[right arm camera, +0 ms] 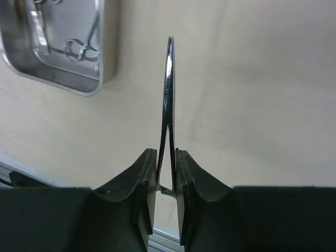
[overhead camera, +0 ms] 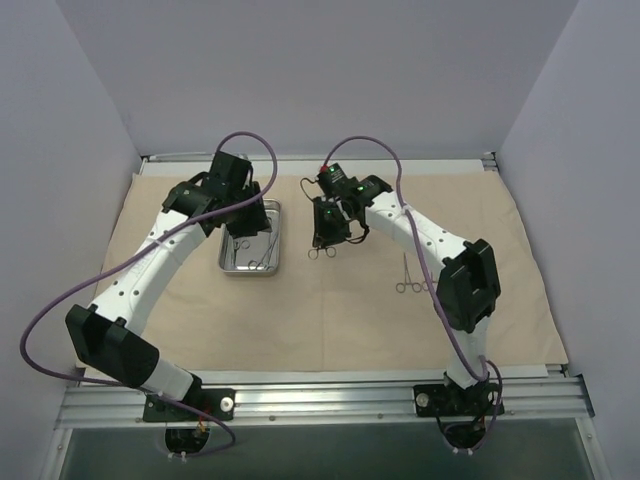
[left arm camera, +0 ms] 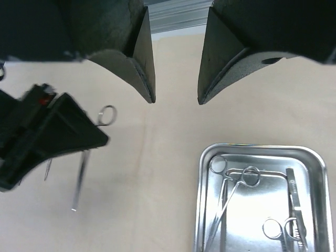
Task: Open and lay out the surgical kit
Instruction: Place the medical item in the surgical kit.
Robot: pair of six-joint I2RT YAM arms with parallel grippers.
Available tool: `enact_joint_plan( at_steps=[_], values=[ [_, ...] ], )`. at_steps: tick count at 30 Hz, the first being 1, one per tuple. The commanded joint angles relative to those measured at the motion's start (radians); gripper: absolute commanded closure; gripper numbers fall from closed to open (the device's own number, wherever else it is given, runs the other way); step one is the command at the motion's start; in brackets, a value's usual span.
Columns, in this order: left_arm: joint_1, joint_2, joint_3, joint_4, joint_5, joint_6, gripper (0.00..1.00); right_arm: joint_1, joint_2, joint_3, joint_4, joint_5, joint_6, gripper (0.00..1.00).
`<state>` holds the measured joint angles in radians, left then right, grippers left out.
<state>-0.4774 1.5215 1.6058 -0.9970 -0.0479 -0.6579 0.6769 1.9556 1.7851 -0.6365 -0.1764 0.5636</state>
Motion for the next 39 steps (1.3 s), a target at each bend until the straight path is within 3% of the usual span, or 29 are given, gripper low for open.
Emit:
enact_joint_plan(
  at_steps=[1, 6, 13, 23, 39],
  values=[
    [0.06, -0.09, -0.059, 0.064, 0.035, 0.035, 0.53, -0.083, -0.162, -0.13, 0.012, -0.008, -0.066, 1.0],
    [0.167, -0.129, -0.156, 0.101, 0.132, 0.049, 0.53, -0.168, -0.311, -0.416, 0.061, -0.012, -0.148, 1.0],
    [0.2, -0.106, -0.161, 0.112, 0.189, 0.058, 0.53, -0.201, -0.366, -0.61, 0.156, 0.0, -0.185, 1.0],
    [0.201, -0.086, -0.147, 0.109, 0.204, 0.064, 0.53, -0.243, -0.288, -0.679, 0.264, 0.031, -0.229, 1.0],
    [0.209, -0.04, -0.119, 0.107, 0.214, 0.061, 0.53, -0.326, -0.224, -0.699, 0.293, -0.015, -0.278, 1.0]
  ],
)
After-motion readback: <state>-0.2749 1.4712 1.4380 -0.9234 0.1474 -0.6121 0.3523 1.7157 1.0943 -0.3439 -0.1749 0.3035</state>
